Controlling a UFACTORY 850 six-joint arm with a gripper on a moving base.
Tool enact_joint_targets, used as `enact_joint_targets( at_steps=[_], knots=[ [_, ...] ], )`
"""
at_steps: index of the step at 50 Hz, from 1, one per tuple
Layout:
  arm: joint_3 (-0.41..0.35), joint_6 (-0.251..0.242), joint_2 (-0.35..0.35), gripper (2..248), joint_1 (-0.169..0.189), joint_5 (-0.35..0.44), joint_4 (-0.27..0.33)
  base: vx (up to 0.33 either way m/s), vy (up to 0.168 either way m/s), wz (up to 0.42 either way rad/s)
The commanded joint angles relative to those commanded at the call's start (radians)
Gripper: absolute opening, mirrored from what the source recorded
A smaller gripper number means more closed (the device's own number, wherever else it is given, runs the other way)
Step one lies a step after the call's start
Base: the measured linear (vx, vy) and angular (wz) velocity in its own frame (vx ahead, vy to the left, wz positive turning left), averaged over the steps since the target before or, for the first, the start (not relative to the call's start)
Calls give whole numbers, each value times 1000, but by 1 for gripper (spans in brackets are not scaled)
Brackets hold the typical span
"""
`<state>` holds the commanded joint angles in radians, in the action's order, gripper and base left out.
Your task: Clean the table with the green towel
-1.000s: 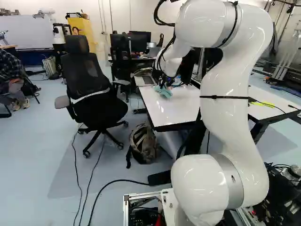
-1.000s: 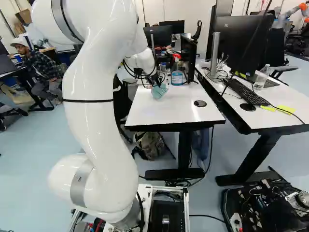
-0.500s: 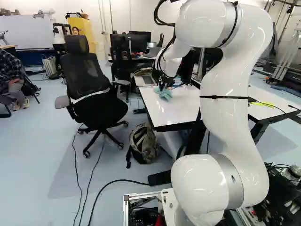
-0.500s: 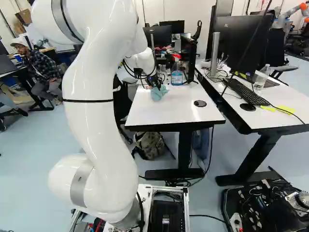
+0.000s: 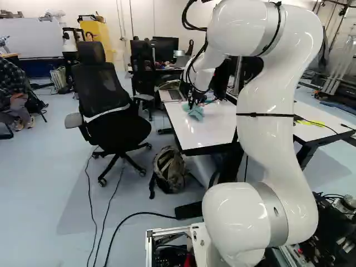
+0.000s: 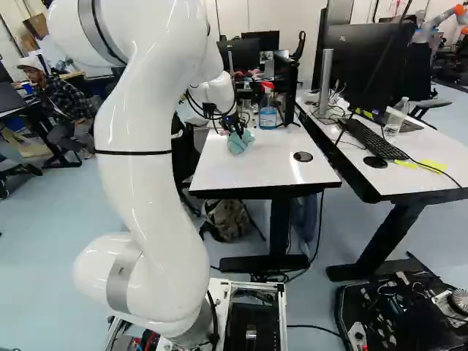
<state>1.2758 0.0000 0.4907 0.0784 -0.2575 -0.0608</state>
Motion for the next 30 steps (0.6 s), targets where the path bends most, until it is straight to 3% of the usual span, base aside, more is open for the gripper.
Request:
enact_joint_targets(
  at_steps=[30],
  knots=[
    [153,0,112,53,7,0,0,0,0,0]
  ],
)
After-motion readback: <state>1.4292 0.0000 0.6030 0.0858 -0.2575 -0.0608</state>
